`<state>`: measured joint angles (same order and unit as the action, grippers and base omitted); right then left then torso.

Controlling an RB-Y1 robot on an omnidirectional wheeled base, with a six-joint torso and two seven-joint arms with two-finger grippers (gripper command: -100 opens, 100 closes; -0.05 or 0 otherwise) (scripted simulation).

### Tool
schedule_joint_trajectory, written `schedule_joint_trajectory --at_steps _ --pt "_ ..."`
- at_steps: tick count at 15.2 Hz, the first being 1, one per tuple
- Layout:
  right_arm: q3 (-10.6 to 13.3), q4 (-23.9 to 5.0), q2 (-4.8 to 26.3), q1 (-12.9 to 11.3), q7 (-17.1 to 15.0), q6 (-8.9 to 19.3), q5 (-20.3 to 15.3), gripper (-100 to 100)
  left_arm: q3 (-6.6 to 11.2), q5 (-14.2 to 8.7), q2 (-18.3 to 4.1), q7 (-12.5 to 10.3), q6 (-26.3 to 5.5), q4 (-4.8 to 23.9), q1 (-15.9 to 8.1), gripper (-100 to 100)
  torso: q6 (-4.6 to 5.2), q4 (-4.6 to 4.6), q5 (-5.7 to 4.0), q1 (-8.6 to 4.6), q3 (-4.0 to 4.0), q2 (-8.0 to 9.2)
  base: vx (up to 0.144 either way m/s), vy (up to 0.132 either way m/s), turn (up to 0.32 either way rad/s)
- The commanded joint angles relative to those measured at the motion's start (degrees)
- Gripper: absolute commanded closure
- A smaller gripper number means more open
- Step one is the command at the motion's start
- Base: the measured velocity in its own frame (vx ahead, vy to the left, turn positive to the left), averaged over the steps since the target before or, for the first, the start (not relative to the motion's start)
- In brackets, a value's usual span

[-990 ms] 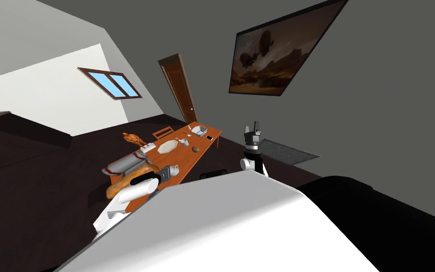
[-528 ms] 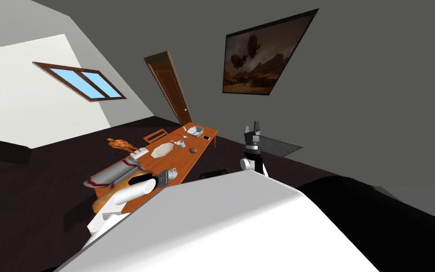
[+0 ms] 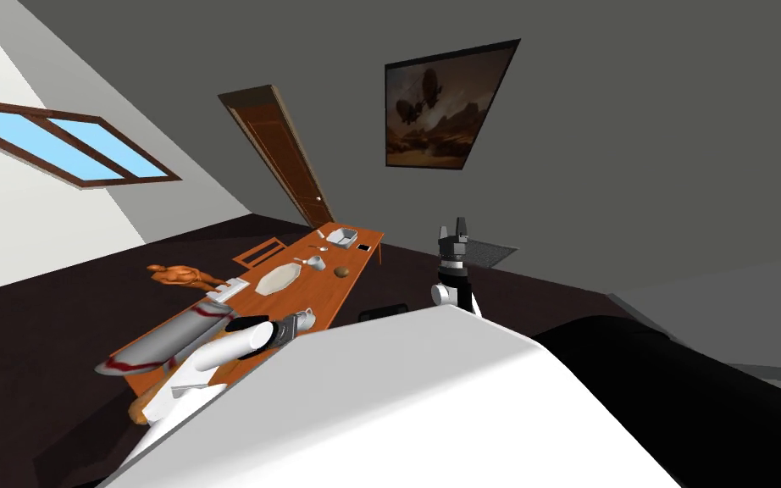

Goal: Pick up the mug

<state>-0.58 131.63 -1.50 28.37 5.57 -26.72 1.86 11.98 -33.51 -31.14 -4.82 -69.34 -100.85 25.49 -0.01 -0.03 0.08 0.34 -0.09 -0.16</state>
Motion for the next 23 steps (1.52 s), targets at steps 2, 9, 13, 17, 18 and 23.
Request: schedule_joint_trajectory --at_steps 2,9,13,17,18,23 --pt "0.0 0.0 0.0 0.0 0.0 0.0 0.0 0 0.27 -0.8 -0.5 -0.2 -2.7 1.0 -0.2 -100 0.02 0.0 0.0 -0.01 -0.01 -0.01 -0.026 0.035 -0.185" --pt "0.0 0.0 0.0 0.0 0.0 0.0 0.0 0 0.95 -2.5 -1.4 -0.4 -6.9 2.4 -0.5 -100 0.0 -0.02 0.0 -0.03 -0.04 -0.08 -0.019 0.034 -0.146" --pt "0.0 0.0 0.0 0.0 0.0 0.0 0.0 0 -0.17 -0.9 0.0 0.3 -3.7 6.5 -1.7 -100 -0.03 -0.03 -0.02 -0.15 -0.06 -0.11 -0.014 0.003 -0.026" --pt "0.0 0.0 0.0 0.0 0.0 0.0 0.0 0 0.04 -1.3 -0.3 0.1 -4.5 5.7 -1.6 100 -0.03 -0.03 -0.04 -0.18 -0.08 -0.14 -0.002 0.0 -0.002" --pt "0.0 0.0 0.0 0.0 0.0 0.0 0.0 0 0.07 -1.3 -0.3 0.1 -4.5 5.7 -1.7 100 -0.03 -0.06 -0.04 -0.19 -0.1 -0.15 0.0 0.0 0.0" --pt "0.0 0.0 0.0 0.0 0.0 0.0 0.0 0 0.65 -2.1 -1.0 -0.2 -6.1 3.4 -0.7 100 -0.06 -0.06 -0.07 -0.21 -0.12 -0.2 0.011 -0.002 0.025"
